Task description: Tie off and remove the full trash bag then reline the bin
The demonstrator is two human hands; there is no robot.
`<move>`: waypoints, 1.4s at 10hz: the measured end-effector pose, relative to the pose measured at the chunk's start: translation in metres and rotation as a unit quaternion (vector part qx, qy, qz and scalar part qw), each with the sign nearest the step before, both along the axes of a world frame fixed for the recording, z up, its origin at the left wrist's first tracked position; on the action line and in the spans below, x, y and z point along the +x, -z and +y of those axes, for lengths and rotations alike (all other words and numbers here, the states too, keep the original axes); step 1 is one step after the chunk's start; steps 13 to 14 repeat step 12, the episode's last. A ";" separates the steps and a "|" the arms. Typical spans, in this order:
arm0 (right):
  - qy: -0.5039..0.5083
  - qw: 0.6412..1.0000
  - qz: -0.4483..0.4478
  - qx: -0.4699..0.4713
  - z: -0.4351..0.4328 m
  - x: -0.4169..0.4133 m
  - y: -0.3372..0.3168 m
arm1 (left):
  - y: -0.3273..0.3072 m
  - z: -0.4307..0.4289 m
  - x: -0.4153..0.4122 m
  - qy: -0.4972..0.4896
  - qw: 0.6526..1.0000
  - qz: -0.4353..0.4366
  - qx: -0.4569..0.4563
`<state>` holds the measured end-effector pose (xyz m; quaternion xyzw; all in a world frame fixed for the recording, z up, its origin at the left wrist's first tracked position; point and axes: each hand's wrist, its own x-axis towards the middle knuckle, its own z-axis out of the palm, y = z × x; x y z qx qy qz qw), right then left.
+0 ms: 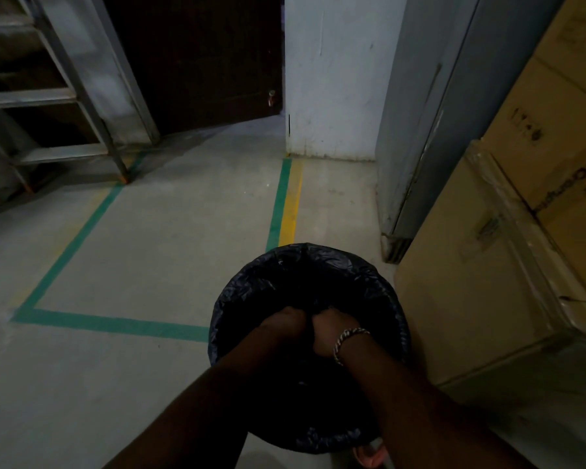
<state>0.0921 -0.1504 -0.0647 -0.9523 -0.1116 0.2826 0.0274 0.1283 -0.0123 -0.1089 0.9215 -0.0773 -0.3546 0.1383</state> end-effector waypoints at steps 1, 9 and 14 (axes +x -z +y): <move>0.003 1.000 -0.024 0.013 0.002 0.001 -0.011 | -0.014 -0.001 0.010 -0.010 1.000 -0.021 -0.004; 0.024 0.993 -0.117 0.025 -0.005 0.020 -0.344 | -0.379 0.023 0.004 0.032 0.986 -0.162 0.003; 0.024 0.976 -0.211 0.039 -0.014 0.039 -0.573 | -0.624 0.022 0.012 0.032 0.956 -0.290 0.013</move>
